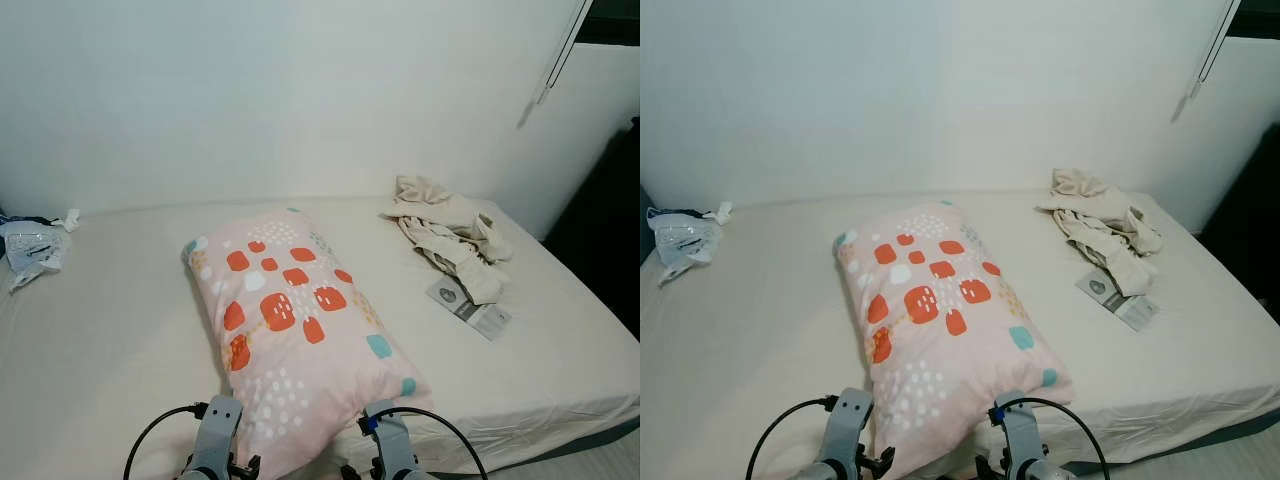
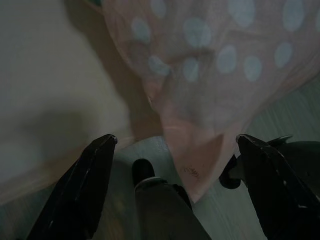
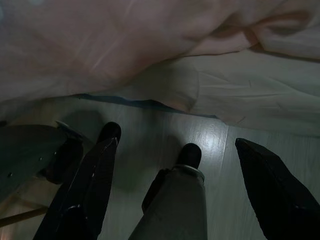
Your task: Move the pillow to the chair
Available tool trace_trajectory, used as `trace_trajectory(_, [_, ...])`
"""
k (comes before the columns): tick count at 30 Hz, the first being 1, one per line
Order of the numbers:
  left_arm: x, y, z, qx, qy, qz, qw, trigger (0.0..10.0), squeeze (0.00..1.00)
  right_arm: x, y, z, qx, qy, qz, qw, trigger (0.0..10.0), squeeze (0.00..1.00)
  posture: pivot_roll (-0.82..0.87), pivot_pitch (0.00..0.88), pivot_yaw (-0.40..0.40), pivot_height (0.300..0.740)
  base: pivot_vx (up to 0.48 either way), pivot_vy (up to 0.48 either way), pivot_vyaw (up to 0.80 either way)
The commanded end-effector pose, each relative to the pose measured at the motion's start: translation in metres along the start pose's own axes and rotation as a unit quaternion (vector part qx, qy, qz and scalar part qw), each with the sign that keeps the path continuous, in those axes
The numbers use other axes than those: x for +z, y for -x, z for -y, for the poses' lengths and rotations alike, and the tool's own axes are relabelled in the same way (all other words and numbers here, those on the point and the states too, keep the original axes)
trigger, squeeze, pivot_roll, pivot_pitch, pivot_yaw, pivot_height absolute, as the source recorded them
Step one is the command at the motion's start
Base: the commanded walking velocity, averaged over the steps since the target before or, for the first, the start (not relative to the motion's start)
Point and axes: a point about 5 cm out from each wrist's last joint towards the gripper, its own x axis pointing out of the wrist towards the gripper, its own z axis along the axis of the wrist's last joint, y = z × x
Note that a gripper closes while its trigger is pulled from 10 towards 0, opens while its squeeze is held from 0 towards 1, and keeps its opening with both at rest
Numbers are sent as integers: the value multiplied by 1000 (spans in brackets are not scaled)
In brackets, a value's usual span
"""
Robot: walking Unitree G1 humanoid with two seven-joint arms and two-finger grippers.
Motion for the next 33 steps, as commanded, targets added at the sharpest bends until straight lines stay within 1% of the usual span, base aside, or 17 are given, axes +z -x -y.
trace_trajectory(1, [-5,1,1,-4,-1,-9,1000,10000,0,0,0,0,-3,-4,3,1000,10000,0,106,0,-74,740,0,0,0])
trace_trajectory(10, [-1,0,0,-6,-7,-9,1000,10000,0,2,0,1,-6,-8,4,1000,10000,0,103,26,-70,740,0,0,0])
trace_trajectory(12, [2,-1,-1,-2,-8,-5,1000,10000,0,4,-1,2,-9,-9,6,1000,10000,0,103,38,-71,740,0,0,0])
trace_trajectory(14, [10,-2,-6,15,2,12,1000,10000,0,10,-1,3,-13,-6,11,1000,10000,0,100,66,-66,740,0,0,0])
trace_trajectory(17, [19,-3,-13,32,9,31,999,10000,0,16,-3,2,-16,-2,17,1000,10000,0,99,44,-54,740,0,0,0])
trace_trajectory(18, [19,-3,-13,32,9,31,999,10000,0,16,-3,2,-16,-2,17,1000,10000,0,99,44,-54,740,0,0,0])
trace_trajectory(19, [27,-4,-18,40,6,43,998,10000,0,21,-3,2,-19,-3,22,1000,10000,0,96,5,-49,740,0,0,0])
trace_trajectory(21, [29,-4,-19,42,5,47,998,10000,0,22,-4,2,-22,-6,25,999,10000,0,96,5,-49,740,0,0,0])
trace_trajectory(22, [31,-4,-20,43,5,50,998,10000,0,25,-4,2,-23,-8,28,999,10000,0,97,35,-49,740,0,0,0])
trace_trajectory(24, [30,-4,-19,42,5,47,998,10000,0,26,-4,1,-23,-14,32,999,10000,0,101,47,-47,740,0,0,0])
trace_trajectory(25, [23,-3,-16,38,0,36,999,10000,0,25,-4,1,-23,-29,35,999,10000,0,104,51,-46,740,0,0,0])
trace_trajectory(27, [21,-3,-15,37,-1,33,999,10000,0,25,-4,1,-23,-33,35,999,10000,0,104,51,-46,740,0,0,0])
trace_trajectory(29, [18,-2,-16,45,14,31,998,10000,0,21,-5,-2,-25,-36,29,999,10000,0,101,54,-41,740,0,0,0])
trace_trajectory(31, [21,-2,-18,51,16,45,998,10000,0,20,-5,-4,-26,-35,27,999,10000,0,97,55,-39,740,0,0,0])
trace_trajectory(33, [30,-2,-20,53,1,69,996,10000,0,19,-6,-6,-28,-33,26,999,10000,0,85,49,-39,740,0,0,0])
